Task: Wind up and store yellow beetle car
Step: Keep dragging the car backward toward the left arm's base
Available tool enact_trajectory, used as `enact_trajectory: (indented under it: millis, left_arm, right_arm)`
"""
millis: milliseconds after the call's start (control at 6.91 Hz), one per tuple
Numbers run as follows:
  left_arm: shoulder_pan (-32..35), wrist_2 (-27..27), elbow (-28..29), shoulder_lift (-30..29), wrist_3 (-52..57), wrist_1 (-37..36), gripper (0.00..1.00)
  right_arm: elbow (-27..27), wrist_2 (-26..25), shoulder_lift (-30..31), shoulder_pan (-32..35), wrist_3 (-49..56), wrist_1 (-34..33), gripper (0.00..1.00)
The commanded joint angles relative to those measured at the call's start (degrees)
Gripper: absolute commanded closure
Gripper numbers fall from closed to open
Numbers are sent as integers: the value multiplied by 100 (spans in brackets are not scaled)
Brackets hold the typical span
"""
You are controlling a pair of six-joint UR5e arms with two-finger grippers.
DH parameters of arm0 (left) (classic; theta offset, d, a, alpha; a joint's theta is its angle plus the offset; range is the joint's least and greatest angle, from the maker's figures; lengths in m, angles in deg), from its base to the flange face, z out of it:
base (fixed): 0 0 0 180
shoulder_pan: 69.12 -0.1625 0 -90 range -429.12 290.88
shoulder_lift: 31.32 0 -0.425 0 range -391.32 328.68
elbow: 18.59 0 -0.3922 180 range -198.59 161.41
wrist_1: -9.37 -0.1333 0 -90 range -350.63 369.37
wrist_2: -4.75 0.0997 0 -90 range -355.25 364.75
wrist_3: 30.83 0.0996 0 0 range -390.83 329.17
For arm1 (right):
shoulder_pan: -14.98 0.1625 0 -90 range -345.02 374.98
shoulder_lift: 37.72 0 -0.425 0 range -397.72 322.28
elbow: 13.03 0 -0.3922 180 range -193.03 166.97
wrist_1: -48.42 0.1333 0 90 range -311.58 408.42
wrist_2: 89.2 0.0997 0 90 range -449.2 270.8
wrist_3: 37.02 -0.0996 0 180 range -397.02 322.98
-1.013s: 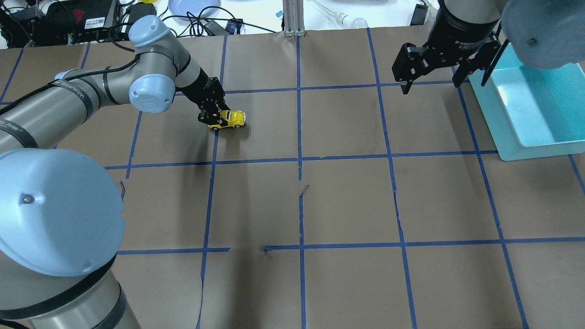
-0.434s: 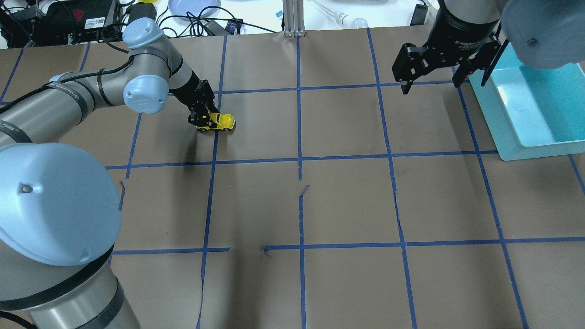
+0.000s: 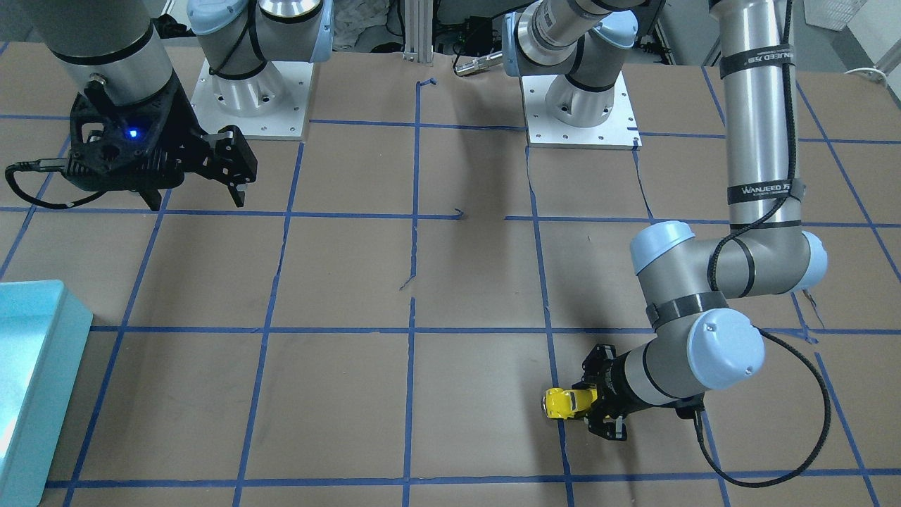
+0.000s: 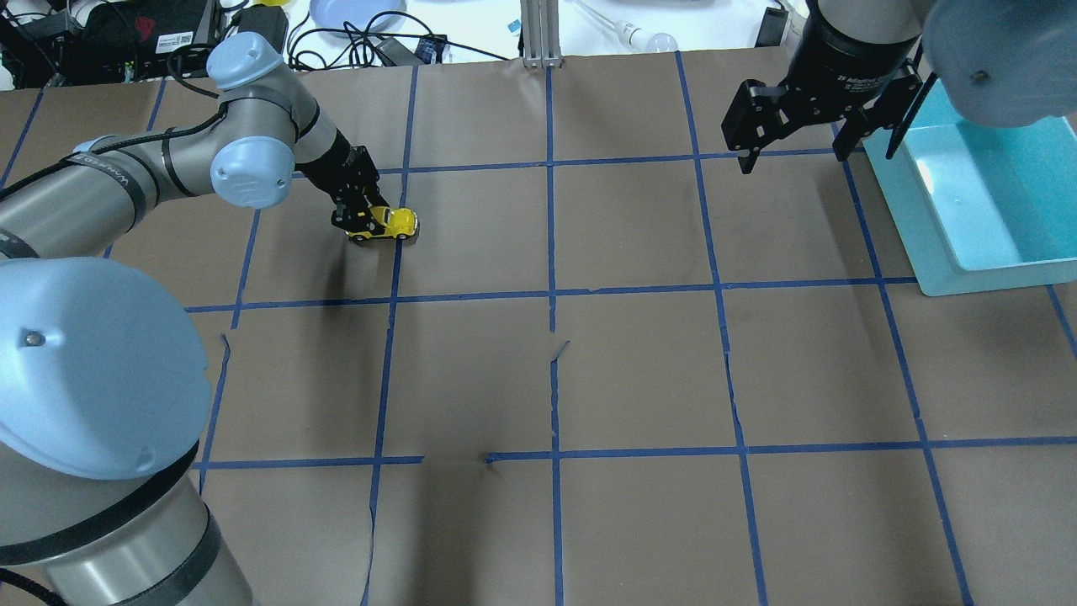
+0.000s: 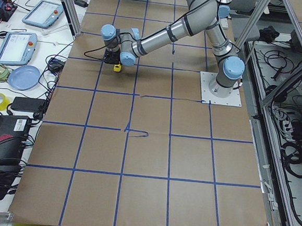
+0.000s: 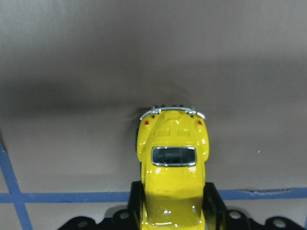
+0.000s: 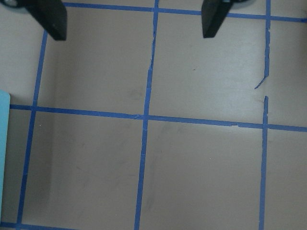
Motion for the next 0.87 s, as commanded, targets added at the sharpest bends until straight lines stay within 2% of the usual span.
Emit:
enact_trajectory:
  millis: [0,289,724]
  left_arm:
    - [-181,0,-10,15,199,-2,100]
    - [-312,88,-10,50,375,7,100]
    - [-655,88,-19,68,1236,174,100]
  right_arm:
    - [0,0,-7,0,0,0,0]
    - [0,0,-7,0,0,0,0]
    - [0,9,-7,0,0,0,0]
